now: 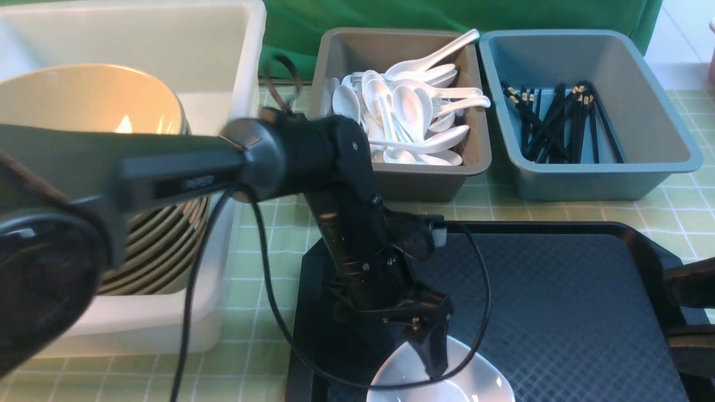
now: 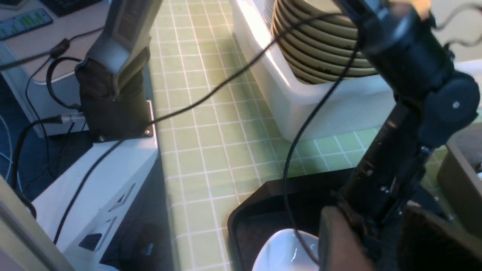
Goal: On green table put chopsticks spoon bowls plates into blue grey white boxes.
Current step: 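Grasp the small white bowl on the black tray by its rim with the left gripper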
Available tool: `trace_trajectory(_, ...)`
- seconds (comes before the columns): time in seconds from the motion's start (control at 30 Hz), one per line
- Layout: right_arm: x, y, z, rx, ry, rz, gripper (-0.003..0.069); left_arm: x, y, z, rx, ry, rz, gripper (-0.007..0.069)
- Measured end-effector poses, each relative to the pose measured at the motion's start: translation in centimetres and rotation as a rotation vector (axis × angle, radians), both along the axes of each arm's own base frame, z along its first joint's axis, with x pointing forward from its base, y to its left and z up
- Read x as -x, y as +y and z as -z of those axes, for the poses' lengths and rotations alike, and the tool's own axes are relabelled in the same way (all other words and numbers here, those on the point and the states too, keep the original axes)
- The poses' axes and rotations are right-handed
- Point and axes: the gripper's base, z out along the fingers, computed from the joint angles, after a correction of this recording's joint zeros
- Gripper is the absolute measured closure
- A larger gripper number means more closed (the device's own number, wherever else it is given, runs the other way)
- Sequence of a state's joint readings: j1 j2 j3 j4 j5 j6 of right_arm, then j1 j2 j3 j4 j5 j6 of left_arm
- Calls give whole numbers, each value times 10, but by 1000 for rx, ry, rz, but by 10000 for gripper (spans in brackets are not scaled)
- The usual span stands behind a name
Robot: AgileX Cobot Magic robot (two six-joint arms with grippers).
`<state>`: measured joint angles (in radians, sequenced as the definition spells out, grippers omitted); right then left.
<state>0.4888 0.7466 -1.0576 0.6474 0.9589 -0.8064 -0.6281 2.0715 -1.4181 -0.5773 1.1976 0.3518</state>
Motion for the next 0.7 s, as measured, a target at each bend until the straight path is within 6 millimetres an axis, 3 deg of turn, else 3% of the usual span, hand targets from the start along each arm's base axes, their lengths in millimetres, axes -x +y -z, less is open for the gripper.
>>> trace_trajectory(0.13,0,-1,1,16,-4,3,423,-1,0,2,-1,2,5,185)
trace_trajectory(0.27,-1,-2,3,43,-11,12,423,-2,1,2,-12,-15,16,512)
trace_trajectory(0.37,-1,-2,3,44,-11,13,423,-1,2,-10,6,-54,22,603)
trace_trajectory(0.53,-2,-2,3,43,-14,16,423,-2,20,-65,92,-158,-32,609)
trace_trajectory(0.63,-2,-2,2,38,-15,17,423,-3,53,-122,172,-278,-120,609)
trace_trajectory(0.67,-2,-2,2,36,-16,18,423,-3,56,-125,176,-287,-127,609)
trace_trajectory(0.7,-2,-1,1,20,-16,20,423,-1,81,-155,211,-360,-193,609)
